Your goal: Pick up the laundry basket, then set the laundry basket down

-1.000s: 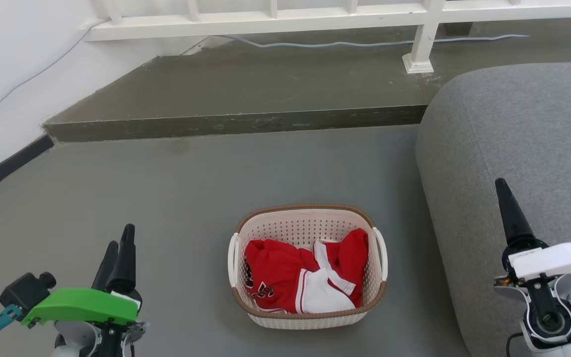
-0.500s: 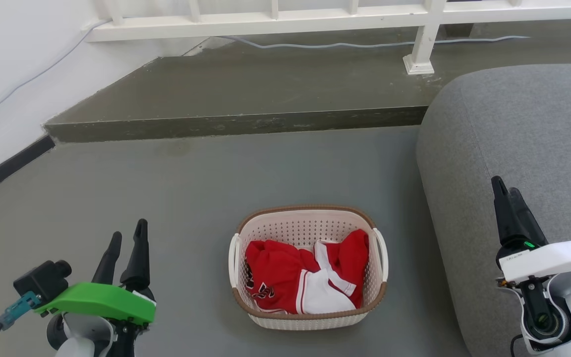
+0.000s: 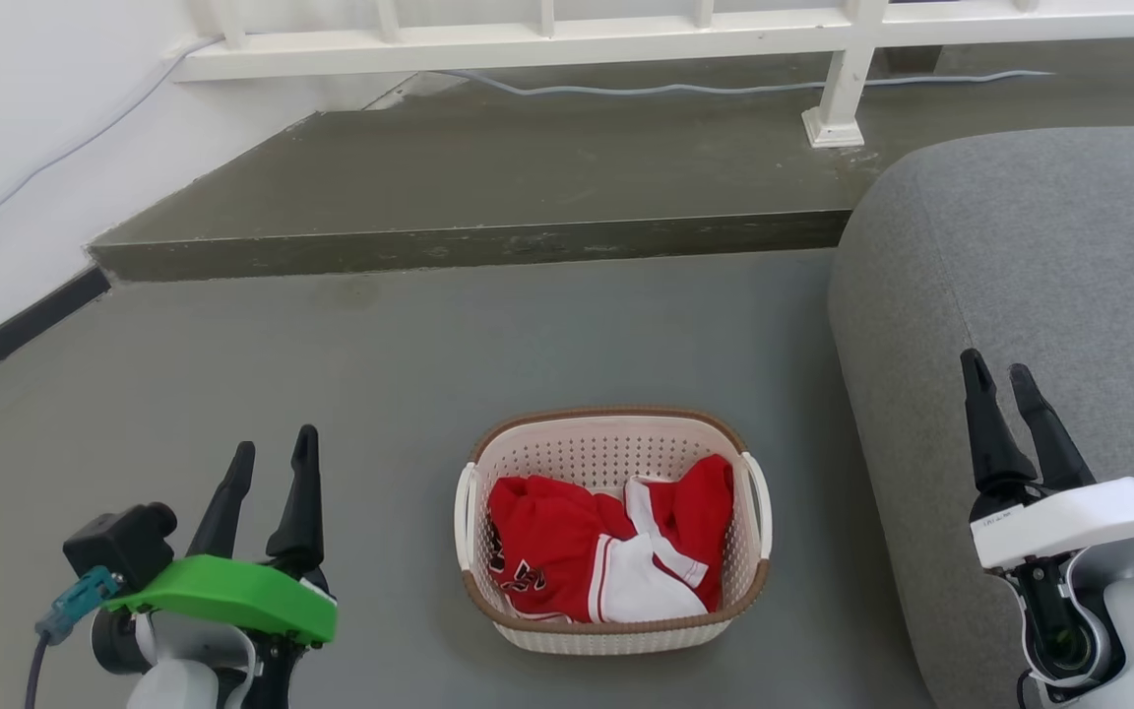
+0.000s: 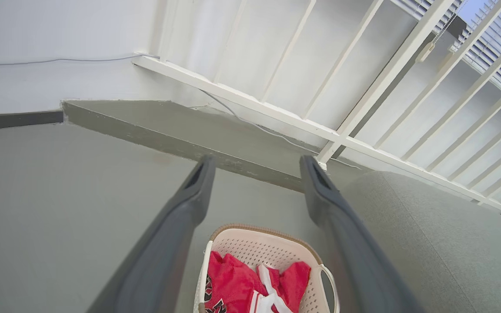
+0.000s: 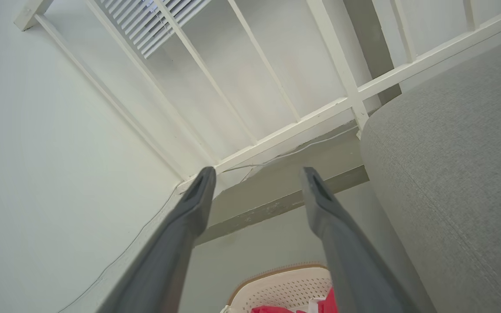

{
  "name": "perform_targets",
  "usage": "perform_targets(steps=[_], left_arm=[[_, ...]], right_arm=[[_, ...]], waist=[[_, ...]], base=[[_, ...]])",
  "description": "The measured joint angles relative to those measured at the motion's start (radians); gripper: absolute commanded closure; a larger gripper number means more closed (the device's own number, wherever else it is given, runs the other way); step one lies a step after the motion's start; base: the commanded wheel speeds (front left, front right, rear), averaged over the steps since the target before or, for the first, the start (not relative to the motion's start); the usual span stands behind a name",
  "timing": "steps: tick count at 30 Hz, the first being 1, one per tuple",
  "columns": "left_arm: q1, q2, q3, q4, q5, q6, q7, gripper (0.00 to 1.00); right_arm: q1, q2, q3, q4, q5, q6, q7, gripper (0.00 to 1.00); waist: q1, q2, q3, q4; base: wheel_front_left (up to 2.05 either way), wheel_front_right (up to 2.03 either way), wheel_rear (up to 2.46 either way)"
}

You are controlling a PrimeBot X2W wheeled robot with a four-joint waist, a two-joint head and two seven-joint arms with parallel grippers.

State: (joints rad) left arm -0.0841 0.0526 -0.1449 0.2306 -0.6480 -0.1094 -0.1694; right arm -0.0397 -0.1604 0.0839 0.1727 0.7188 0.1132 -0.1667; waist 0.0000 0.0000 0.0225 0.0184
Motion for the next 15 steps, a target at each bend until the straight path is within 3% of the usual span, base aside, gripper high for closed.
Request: perform_targets(steps=[15], left_arm=[[-0.02, -0.005, -0.018, -0.02, 0.19, 0.0, -0.048, 0.0]], right_arm=[[-0.014, 0.006, 0.0, -0.005, -0.191, 0.0, -0.046, 0.0]], waist=[[0.0, 0.0, 0.009, 0.004]], base=[[0.0, 0.0, 0.0]])
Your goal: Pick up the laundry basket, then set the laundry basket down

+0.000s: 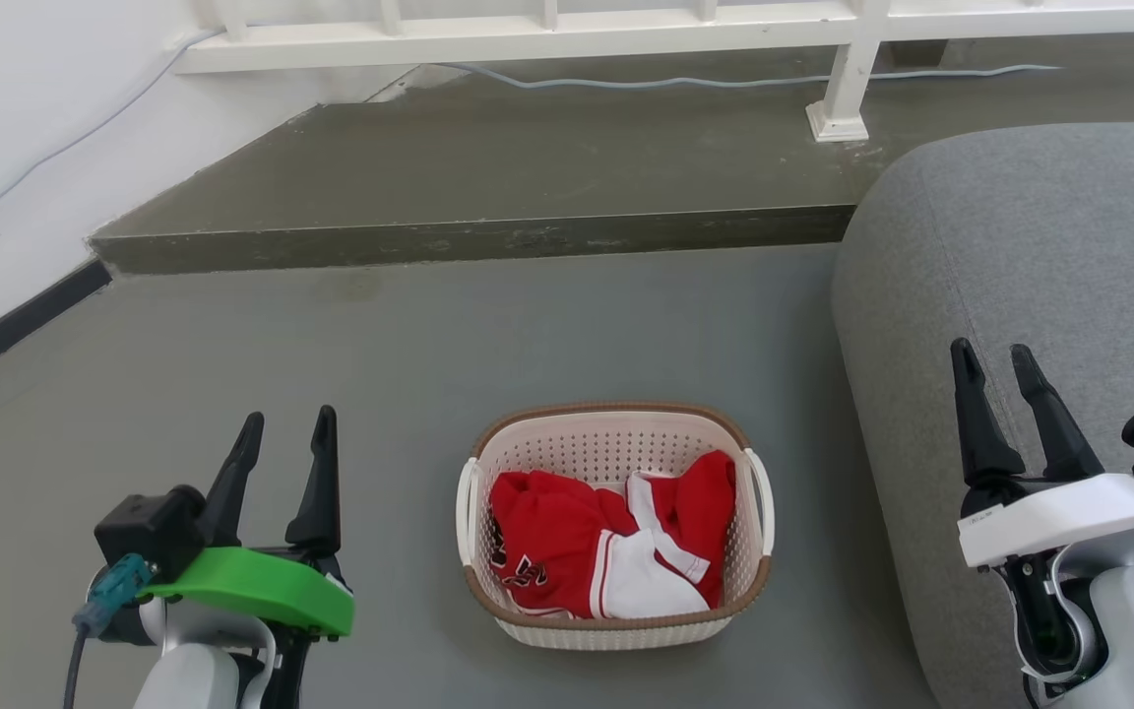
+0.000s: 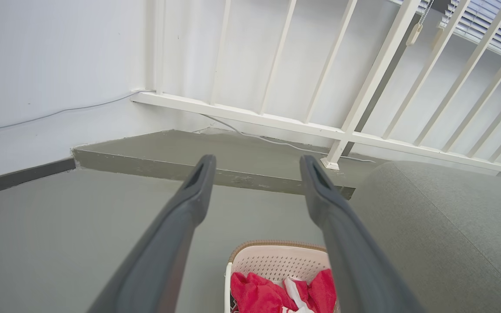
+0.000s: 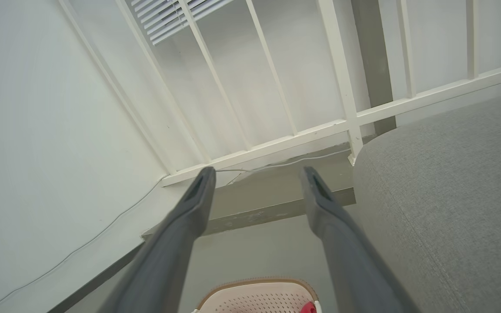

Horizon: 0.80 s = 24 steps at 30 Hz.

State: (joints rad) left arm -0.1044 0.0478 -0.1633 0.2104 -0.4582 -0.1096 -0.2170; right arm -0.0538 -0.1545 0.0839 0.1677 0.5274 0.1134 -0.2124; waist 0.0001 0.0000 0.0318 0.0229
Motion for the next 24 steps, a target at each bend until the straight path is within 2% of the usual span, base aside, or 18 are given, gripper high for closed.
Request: perform_targets(steps=[11, 24], left_arm=[[-0.024, -0.001, -0.013, -0.017, 0.128, 0.0, -0.032, 0.0], [-0.024, -0.003, -0.013, -0.018, 0.129, -0.005, -0.032, 0.0]], right_arm=[[-0.011, 0.005, 0.0, -0.005, -0.131, 0.001, -0.036, 0.0], [-0.02, 0.022, -0.014, 0.002, -0.15, 0.001, -0.04, 0.0]], waist=[[0.0, 0.0, 0.01, 0.003], [0.0, 0.0, 0.017, 0.002]], base=[[0.0, 0.0, 0.0], [0.0, 0.0, 0.0]])
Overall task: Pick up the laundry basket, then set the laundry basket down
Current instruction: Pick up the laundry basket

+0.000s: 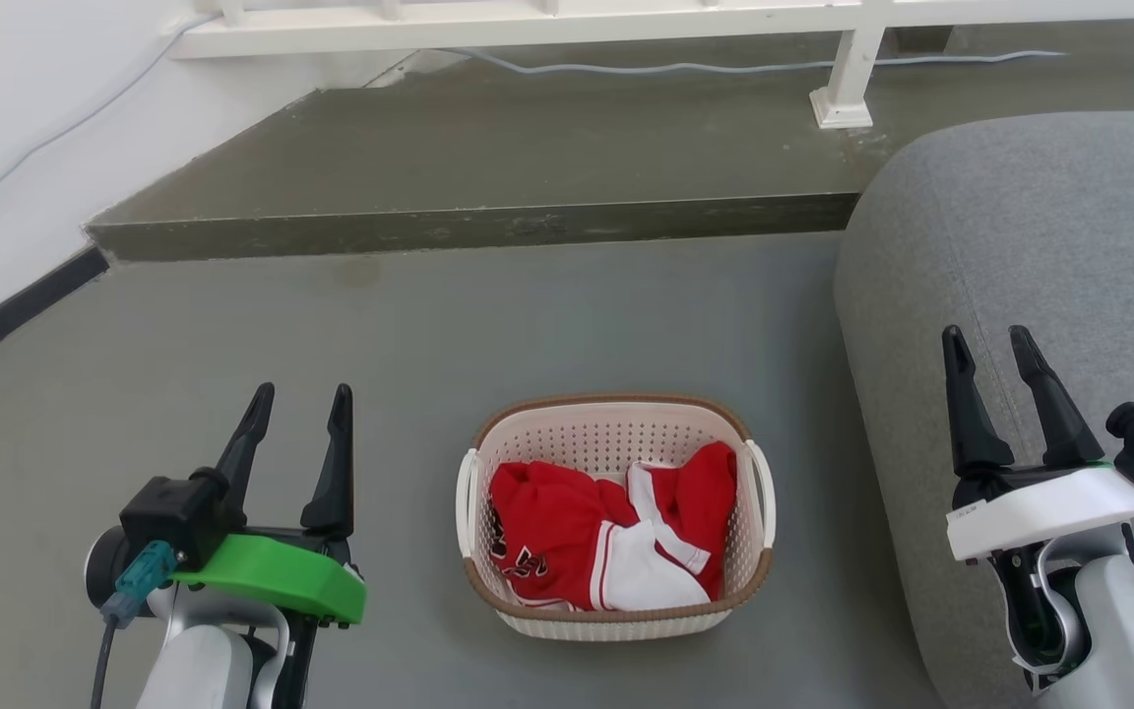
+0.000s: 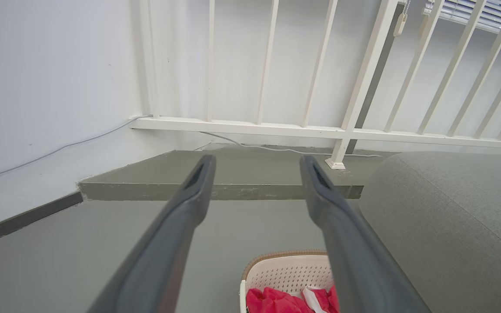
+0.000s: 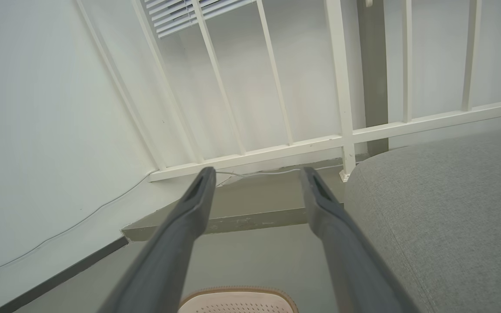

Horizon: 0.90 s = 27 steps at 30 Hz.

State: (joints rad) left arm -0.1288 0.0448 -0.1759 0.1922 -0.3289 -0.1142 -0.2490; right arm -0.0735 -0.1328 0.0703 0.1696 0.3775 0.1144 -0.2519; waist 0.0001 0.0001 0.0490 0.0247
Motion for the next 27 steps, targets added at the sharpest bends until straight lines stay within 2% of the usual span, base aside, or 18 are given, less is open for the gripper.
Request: perform_targets(steps=[12, 27], left_arm=[[-0.016, -0.001, -0.002, -0.012, 0.001, -0.001, 0.0, 0.0], [-0.123, -0.004, -0.03, 0.003, 0.009, -0.006, -0.003, 0.0]], right_arm=[[-0.001, 0.003, -0.005, 0.012, -0.002, 0.002, 0.0, 0.0], [-0.089, 0.003, -0.016, 0.102, 0.002, 0.009, 0.0, 0.0]], waist=[[0.0, 0.0, 0.056, -0.008], [0.0, 0.0, 0.205, -0.024]], base=[[0.0, 0.0, 0.0], [0.0, 0.0, 0.0]])
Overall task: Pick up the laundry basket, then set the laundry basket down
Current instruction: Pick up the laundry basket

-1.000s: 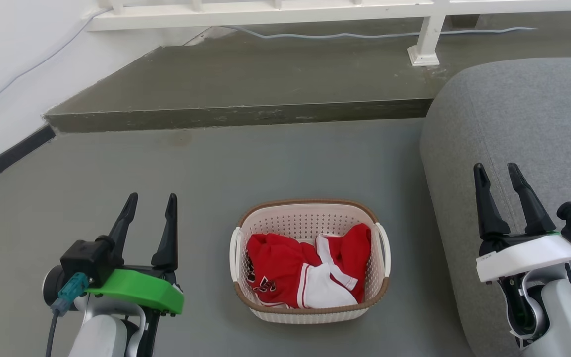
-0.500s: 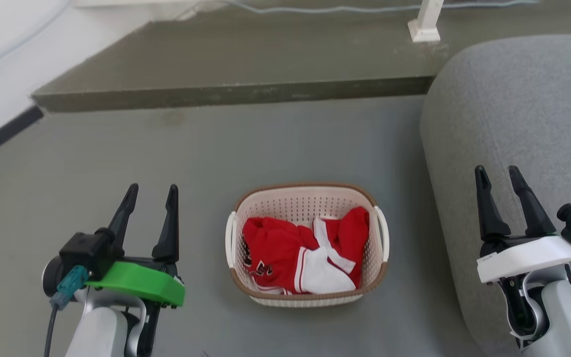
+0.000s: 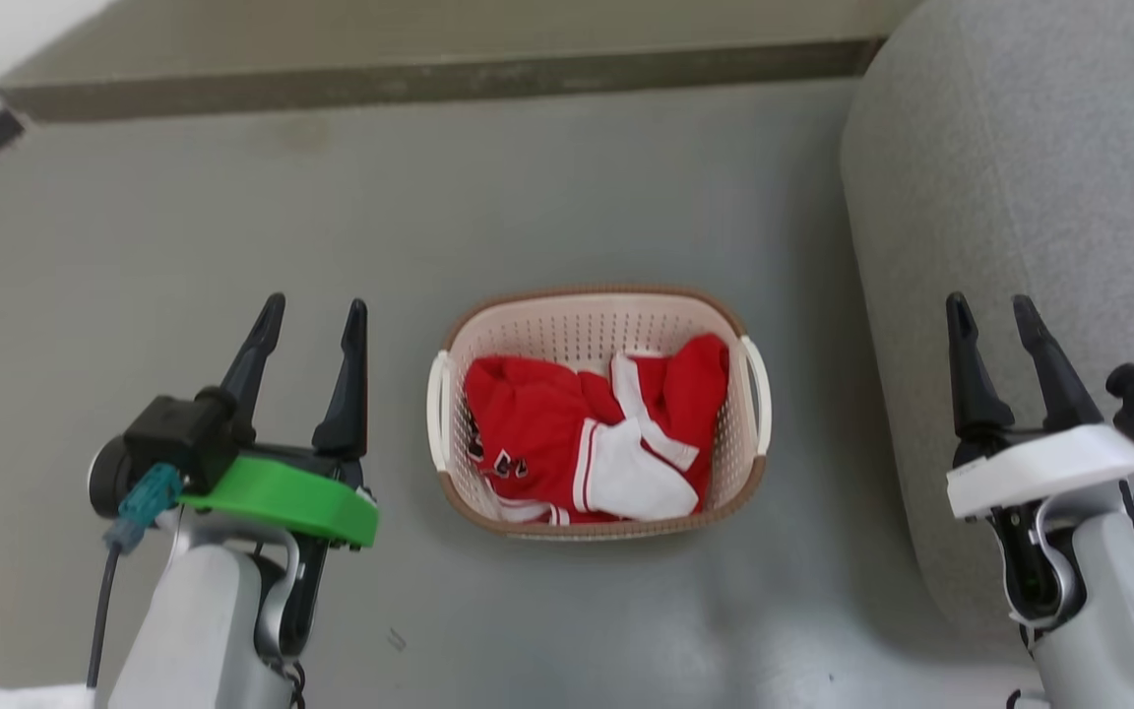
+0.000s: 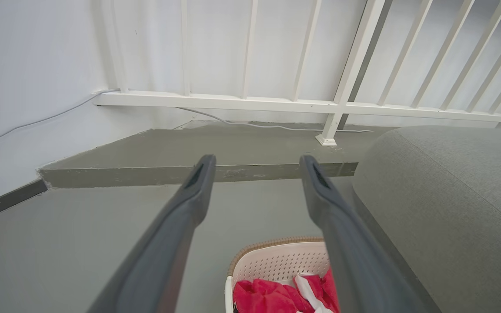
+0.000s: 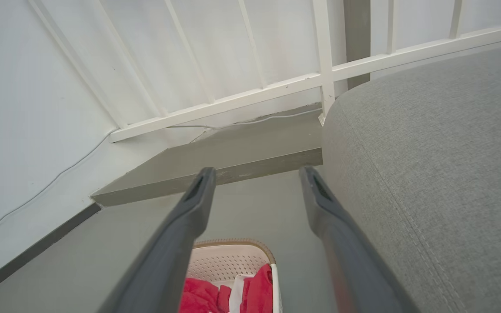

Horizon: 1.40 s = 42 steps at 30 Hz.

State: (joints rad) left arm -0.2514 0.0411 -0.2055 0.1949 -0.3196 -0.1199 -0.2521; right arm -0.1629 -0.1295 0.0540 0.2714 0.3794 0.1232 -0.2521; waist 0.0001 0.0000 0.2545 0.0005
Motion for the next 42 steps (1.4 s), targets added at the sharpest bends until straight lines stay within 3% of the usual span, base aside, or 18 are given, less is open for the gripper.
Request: perform_targets(steps=[27, 42], left_arm=[[-0.31, -0.01, -0.067, 0.27, -0.003, -0.002, -0.001, 0.0], [-0.49, -0.017, -0.099, 0.515, -0.035, -0.003, -0.004, 0.0]], right_arm=[[-0.316, -0.012, 0.054, 0.271, 0.044, 0.0, 0.018, 0.0], [-0.492, 0.004, 0.13, 0.458, 0.065, 0.0, 0.078, 0.0]], waist=[[0.0, 0.0, 0.331, 0.005], [0.0001, 0.0, 0.516, 0.019]], base=[[0.0, 0.0, 0.0], [0.0, 0.0, 0.0]])
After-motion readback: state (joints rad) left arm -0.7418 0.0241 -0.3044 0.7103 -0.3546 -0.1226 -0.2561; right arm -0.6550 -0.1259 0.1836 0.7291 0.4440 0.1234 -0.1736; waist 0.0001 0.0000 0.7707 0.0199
